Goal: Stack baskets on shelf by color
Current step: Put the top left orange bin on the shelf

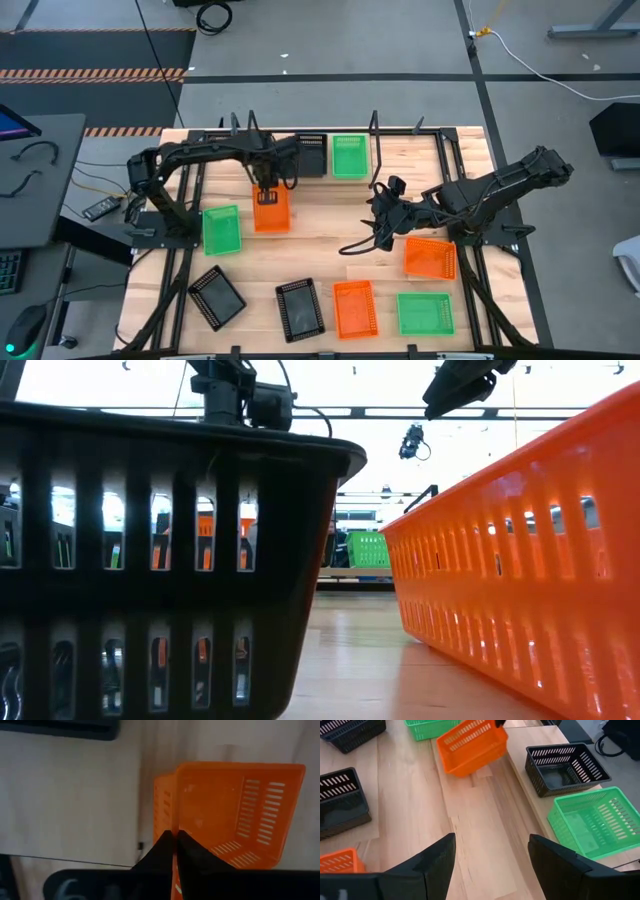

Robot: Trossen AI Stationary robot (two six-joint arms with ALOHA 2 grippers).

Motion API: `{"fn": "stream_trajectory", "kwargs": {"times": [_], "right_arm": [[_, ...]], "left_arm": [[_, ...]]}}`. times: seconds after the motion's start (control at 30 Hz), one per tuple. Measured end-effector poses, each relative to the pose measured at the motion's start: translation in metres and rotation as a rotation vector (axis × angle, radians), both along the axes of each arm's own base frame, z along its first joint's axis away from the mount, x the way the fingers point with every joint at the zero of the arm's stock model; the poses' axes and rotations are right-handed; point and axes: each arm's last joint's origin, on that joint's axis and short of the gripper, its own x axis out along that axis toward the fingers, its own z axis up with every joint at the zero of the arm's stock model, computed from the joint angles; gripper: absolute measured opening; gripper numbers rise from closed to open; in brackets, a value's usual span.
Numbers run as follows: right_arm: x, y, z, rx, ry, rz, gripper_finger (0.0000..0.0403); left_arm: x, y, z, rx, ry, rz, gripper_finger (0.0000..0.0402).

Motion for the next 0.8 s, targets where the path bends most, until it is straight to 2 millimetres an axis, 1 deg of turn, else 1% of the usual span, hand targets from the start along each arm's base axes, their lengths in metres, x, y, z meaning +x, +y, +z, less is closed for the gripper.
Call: {"fn": "stream_trajectory", "kwargs": {"times": [0.23,0.5,0.63,0.8], "right_arm": [[0.0,0.0,0.0,0.0,0.0,0.0,0.0254],[0.0,0.0,0.0,0.0,0.0,0.0,0.0254],[0.0,0.0,0.0,-0.005,0.002,0.004,0.0254],[0.0,0.0,0.0,-0.005,0.002,0.004,0.0254]], "left_arm": [[-0.001,0.015,0.001,0.05,-0.029,0.013,0.0009],[-0.006,0.029,0.001,0.144,-0.001,0.034,0.0009],[-0.006,0.035,0.002,0.206,0.001,0.039,0.0009],[-0.001,0.04,0.004,0.307,-0.015,-0.005,0.0009]]}}
